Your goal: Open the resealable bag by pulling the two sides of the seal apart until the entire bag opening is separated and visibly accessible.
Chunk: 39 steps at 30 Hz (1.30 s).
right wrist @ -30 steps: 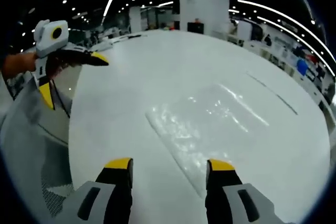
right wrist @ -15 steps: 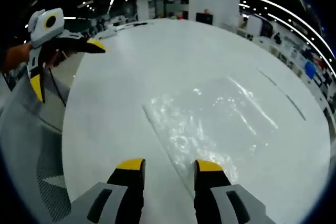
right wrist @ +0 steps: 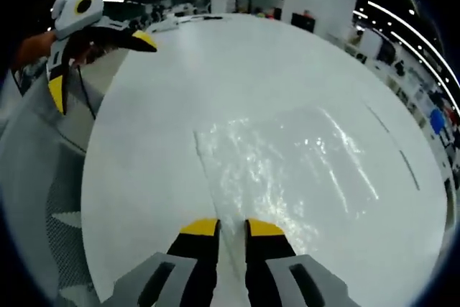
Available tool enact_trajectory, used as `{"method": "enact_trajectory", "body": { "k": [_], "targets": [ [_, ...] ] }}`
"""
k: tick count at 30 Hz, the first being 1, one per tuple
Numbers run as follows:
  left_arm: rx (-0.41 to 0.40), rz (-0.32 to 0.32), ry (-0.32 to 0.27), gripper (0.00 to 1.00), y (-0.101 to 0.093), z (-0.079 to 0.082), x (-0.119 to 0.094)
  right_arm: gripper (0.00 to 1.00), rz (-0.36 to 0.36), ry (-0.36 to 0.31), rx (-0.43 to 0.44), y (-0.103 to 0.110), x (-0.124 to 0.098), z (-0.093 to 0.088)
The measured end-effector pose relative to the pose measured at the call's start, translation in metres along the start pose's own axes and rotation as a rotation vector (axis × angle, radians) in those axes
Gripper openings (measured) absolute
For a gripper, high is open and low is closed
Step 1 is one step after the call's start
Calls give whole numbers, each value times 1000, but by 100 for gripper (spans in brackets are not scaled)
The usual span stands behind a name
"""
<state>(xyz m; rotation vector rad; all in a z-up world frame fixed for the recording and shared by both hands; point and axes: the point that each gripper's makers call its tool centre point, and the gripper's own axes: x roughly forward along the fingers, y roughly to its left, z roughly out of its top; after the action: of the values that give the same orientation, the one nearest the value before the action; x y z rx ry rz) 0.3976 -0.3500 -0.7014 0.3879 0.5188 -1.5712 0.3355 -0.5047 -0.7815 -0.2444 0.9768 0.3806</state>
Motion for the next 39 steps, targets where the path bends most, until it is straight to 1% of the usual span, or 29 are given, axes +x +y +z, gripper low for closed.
{"method": "enact_trajectory", "body": {
  "k": [1, 2, 3, 7, 11, 13, 19, 28, 39],
  "targets": [
    [2, -2, 1, 90, -1, 0, 0, 4, -1, 2, -7, 0, 0, 0],
    [2, -2, 1, 90, -1, 0, 0, 3, -3, 7, -24, 0, 0, 0],
    [2, -2, 1, 90, -1, 1, 0, 3, -1, 8, -20, 1, 0, 0],
    [2, -5, 6, 90, -1, -1, 0, 0, 3, 5, -53, 2, 1, 0],
    [7, -7, 10, 90, -2, -2, 0, 0, 10, -16, -57, 3, -2, 3],
    [5, -9, 14, 90, -2, -3, 0, 0, 3, -4, -90, 4, -2, 0],
    [12, -16, 17, 89, -3, -2, 1, 0, 13, -2, -108, 7, -4, -2],
    [31, -29, 23, 89, -3, 0, 4, 0, 47, -15, -151, 18, -13, 5],
    [63, -57, 44, 87, -7, -2, 10, 0, 88, 1, -197, 30, -26, 10]
  ]
}}
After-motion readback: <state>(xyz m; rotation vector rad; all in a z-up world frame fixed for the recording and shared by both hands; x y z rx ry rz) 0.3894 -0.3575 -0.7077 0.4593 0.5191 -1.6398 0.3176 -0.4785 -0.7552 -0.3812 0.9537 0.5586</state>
